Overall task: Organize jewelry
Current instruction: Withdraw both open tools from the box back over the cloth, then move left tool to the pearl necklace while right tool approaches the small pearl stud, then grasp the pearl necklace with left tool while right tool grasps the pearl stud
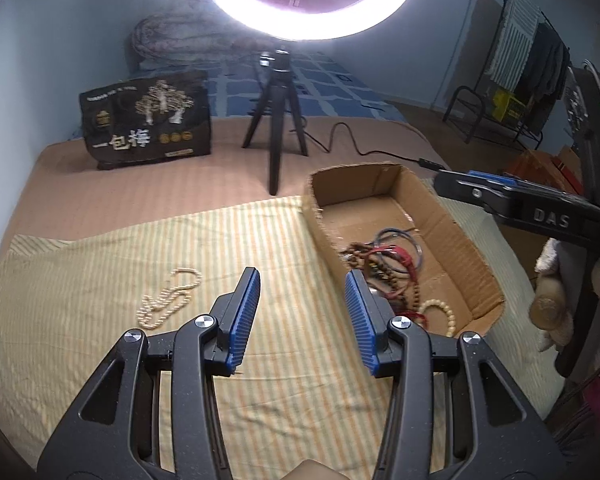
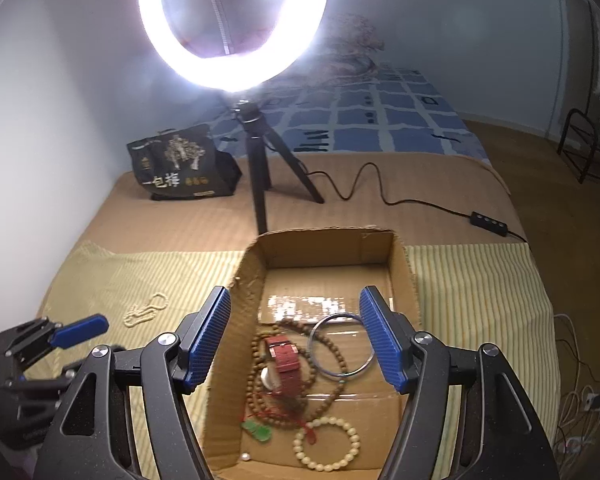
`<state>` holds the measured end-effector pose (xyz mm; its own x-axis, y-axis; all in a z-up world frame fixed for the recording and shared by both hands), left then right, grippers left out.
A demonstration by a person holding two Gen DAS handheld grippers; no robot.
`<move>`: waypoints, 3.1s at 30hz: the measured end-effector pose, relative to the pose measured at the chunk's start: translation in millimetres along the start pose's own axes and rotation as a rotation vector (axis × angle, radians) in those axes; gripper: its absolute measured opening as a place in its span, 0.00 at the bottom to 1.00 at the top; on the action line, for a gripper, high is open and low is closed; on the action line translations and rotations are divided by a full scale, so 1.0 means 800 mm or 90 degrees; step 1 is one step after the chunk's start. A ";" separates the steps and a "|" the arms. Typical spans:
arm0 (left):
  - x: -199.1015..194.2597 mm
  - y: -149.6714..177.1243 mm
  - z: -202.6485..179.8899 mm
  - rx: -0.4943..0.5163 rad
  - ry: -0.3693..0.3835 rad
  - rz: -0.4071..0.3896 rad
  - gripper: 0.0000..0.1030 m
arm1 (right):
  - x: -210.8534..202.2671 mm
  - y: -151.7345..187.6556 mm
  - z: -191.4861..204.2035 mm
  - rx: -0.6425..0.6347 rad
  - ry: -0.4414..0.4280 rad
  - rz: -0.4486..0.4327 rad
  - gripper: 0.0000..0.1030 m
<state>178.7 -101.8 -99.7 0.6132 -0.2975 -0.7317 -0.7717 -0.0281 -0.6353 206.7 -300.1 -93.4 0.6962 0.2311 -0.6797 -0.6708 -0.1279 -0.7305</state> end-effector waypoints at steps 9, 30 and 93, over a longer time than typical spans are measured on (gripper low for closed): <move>-0.021 -0.014 0.071 -0.041 -0.021 -0.035 0.44 | -0.004 0.002 0.035 -0.008 -0.038 -0.003 0.65; 0.019 -0.001 0.187 -0.134 -0.023 0.016 0.44 | 0.033 0.044 0.164 -0.075 -0.132 0.050 0.65; 0.123 0.012 0.191 -0.084 -0.031 0.088 0.05 | 0.150 0.104 0.244 -0.235 -0.147 0.141 0.06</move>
<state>257.1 14.5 -215.5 0.5051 -0.2608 -0.8227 -0.8624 -0.1168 -0.4925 184.9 -95.0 -222.9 0.4444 0.3623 -0.8193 -0.6315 -0.5220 -0.5733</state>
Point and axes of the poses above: each gripper's, at about its wrist camera, not at the fingertips, and x roughly the way its jaws point, z to its left, y to its underside, the point moved 4 cm from there along x, roughly the way its jaws point, and after that the axes turned 10 degrees about -x, right-handed, at the moved point
